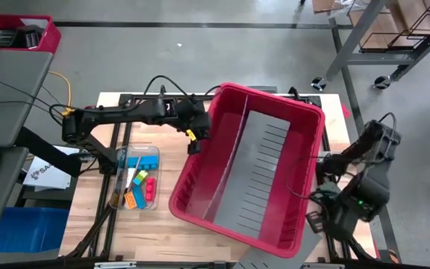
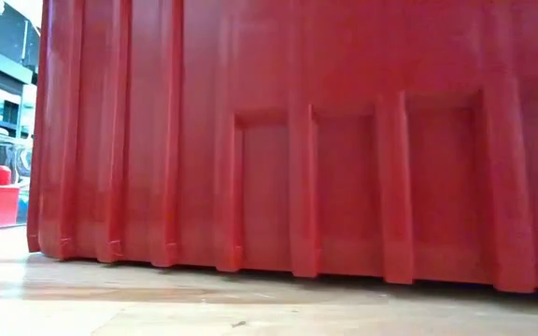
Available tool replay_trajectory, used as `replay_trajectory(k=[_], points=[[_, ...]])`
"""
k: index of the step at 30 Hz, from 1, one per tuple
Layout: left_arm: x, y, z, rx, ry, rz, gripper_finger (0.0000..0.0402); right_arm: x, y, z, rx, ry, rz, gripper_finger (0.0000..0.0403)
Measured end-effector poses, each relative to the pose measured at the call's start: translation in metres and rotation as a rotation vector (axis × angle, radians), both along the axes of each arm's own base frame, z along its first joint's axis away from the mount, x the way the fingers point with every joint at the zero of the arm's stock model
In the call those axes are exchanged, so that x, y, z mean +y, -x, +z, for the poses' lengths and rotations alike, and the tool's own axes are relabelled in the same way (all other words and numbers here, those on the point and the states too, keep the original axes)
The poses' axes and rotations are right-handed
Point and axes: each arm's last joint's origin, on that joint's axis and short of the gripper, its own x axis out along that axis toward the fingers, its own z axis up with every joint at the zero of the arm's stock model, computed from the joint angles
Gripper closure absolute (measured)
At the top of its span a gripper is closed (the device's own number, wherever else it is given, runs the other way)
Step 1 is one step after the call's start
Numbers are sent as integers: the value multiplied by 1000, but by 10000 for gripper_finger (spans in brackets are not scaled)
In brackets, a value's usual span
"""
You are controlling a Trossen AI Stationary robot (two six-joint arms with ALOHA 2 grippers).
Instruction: Sort Items/Unsort Items
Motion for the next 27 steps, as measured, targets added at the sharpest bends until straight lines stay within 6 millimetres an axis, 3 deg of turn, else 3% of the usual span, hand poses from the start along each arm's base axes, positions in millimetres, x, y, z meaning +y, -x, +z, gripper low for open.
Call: replay_trajectory(k=[4, 8, 10, 15, 23, 27], points=[[5, 1, 0, -1, -12, 13, 401, 5, -10, -39, 44, 134, -16, 403], [6, 2, 0, 5, -21, 11, 401, -8, -11, -70, 50, 301, -34, 403], [6, 1, -1, 7, -26, 10, 401, -17, -16, -76, -6, 360, -40, 403], [5, 0, -3, 21, -17, 44, 401, -36, -28, -71, -167, 499, -54, 403], [2, -9, -38, 221, -134, 130, 401, -65, -46, -38, -538, 734, -147, 403], [-6, -17, -45, 231, -169, 118, 401, -81, -55, -28, -588, 817, -169, 403]])
